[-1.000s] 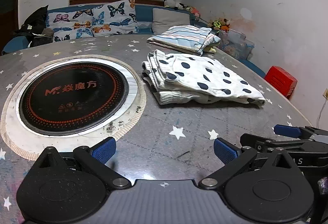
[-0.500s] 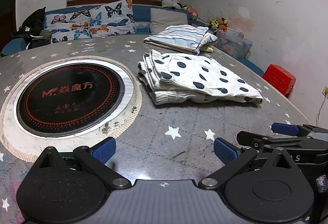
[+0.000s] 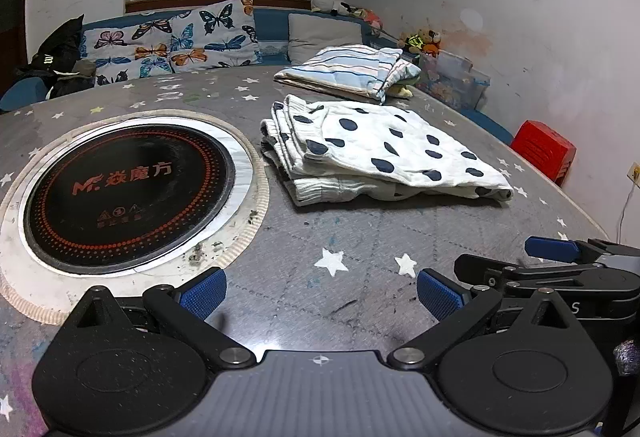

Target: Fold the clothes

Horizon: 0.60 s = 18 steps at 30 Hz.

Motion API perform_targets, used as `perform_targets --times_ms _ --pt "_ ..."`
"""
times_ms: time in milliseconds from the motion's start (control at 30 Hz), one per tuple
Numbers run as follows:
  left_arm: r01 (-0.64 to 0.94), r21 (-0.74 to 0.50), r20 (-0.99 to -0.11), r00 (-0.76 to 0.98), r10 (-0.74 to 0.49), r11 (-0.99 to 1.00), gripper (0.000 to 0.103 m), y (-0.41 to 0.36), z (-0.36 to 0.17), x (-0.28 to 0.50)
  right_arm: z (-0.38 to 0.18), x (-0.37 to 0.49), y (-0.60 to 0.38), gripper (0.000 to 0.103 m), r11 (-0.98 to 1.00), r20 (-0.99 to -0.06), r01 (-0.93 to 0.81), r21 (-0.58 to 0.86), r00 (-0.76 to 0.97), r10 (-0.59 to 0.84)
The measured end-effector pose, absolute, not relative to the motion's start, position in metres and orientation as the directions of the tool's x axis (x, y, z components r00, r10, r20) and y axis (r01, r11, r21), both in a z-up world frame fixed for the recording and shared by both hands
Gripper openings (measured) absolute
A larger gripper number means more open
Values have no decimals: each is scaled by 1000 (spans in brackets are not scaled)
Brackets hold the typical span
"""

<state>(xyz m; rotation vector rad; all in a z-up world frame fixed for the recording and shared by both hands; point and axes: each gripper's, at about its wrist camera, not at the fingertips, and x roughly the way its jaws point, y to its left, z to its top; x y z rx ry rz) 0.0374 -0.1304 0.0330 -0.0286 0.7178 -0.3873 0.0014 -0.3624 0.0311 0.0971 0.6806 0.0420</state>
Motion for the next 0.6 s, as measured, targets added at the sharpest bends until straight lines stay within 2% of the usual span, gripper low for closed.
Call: perform_targets --times_ms 600 --pt "361 -149 -640 675 -368 921 103 -139 33 42 30 8 -363 103 994 -629 -9 107 774 74"
